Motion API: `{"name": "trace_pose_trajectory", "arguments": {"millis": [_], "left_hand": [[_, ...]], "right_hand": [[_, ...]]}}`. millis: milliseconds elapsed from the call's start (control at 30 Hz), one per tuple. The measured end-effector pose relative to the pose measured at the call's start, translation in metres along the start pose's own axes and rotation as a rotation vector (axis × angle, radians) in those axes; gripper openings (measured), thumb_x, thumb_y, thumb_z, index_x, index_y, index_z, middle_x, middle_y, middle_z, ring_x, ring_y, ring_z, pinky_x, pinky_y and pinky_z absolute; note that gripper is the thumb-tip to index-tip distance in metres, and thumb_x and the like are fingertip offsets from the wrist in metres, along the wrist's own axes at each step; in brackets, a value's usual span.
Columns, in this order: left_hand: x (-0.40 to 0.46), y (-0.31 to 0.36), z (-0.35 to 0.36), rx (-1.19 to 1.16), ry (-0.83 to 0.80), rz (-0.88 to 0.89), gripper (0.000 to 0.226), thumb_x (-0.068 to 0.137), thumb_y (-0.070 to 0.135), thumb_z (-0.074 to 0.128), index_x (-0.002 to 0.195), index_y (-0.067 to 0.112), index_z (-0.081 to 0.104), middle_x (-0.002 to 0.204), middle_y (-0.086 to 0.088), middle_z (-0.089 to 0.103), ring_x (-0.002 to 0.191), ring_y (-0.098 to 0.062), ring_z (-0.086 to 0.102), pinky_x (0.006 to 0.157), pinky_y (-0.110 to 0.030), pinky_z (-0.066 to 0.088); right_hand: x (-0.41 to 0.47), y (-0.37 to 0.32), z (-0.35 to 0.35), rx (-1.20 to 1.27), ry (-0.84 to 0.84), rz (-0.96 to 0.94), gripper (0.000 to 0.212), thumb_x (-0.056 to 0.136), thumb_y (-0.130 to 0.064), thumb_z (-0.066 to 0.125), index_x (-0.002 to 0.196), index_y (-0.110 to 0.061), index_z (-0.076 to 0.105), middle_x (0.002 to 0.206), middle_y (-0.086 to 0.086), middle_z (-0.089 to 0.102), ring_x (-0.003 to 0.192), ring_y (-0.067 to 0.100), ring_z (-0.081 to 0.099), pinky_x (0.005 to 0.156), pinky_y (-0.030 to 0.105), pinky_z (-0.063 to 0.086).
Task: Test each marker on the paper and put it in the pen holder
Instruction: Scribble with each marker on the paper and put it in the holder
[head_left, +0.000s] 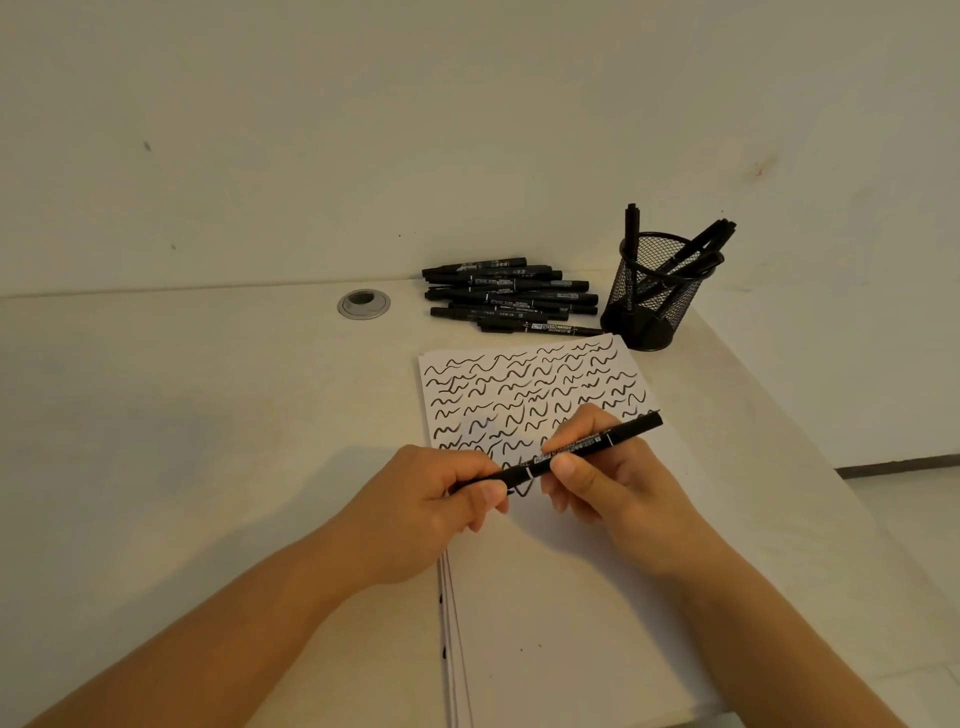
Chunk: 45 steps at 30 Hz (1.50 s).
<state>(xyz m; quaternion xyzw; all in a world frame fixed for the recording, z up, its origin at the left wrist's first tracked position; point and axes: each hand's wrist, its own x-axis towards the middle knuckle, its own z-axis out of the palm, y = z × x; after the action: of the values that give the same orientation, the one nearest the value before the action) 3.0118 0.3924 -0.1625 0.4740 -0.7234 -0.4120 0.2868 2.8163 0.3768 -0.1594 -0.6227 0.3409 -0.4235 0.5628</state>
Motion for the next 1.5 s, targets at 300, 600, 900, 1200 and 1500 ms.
{"name": "trace_pose_trajectory", "arguments": {"millis": [300, 600, 900, 1200, 1500], "left_hand": [[0.01, 0.002, -0.008, 0.217, 0.274, -0.049, 0.02, 0.083, 0.045, 0.047, 0.074, 0.033, 0.06, 0.056, 0.008, 0.055, 0.047, -0.004, 0.044, 0.046, -0.017, 0.033], [0.048, 0.043, -0.024, 0.589, 0.415, 0.155, 0.022, 0.088, 0.042, 0.045, 0.094, 0.029, 0.062, 0.075, 0.013, 0.06, 0.066, -0.008, 0.053, 0.058, -0.024, 0.039], [0.11, 0.03, -0.037, 0.564, 0.339, 0.04, 0.03, 0.092, 0.032, 0.048, 0.121, 0.029, 0.047, 0.083, 0.016, 0.059, 0.08, -0.007, 0.058, 0.069, -0.027, 0.047], [0.147, -0.025, -0.055, 0.733, 0.352, -0.085, 0.025, 0.093, 0.024, 0.046, 0.116, 0.023, 0.056, 0.114, 0.002, 0.055, 0.109, -0.016, 0.047, 0.085, -0.03, 0.043], [0.167, -0.031, -0.05, 0.899, 0.271, -0.069, 0.028, 0.093, 0.028, 0.044, 0.119, 0.024, 0.054, 0.121, 0.001, 0.053, 0.112, -0.019, 0.042, 0.086, -0.034, 0.042]], "right_hand": [[0.011, -0.017, 0.007, -0.714, 0.358, -0.142, 0.019, 0.083, -0.036, 0.058, 0.067, -0.026, 0.061, 0.062, -0.009, 0.061, 0.055, 0.01, 0.052, 0.049, 0.016, 0.041], [0.053, -0.052, -0.013, -1.406, 0.036, -0.619, 0.014, 0.08, -0.009, 0.069, 0.093, -0.007, 0.067, 0.082, 0.006, 0.064, 0.066, 0.022, 0.062, 0.043, 0.033, 0.051], [0.1, -0.079, -0.079, -1.161, 0.449, -0.395, 0.013, 0.087, -0.015, 0.057, 0.099, -0.015, 0.053, 0.085, -0.003, 0.057, 0.072, 0.017, 0.057, 0.063, 0.031, 0.049], [0.104, -0.067, -0.113, -0.849, 0.676, -0.343, 0.038, 0.088, -0.011, 0.054, 0.12, -0.023, 0.04, 0.087, -0.001, 0.061, 0.074, 0.016, 0.059, 0.061, 0.023, 0.043], [0.11, -0.045, -0.119, -1.01, 0.603, -0.19, 0.05, 0.088, -0.003, 0.048, 0.132, -0.022, 0.034, 0.077, 0.006, 0.059, 0.07, 0.026, 0.057, 0.059, 0.035, 0.045]]}}
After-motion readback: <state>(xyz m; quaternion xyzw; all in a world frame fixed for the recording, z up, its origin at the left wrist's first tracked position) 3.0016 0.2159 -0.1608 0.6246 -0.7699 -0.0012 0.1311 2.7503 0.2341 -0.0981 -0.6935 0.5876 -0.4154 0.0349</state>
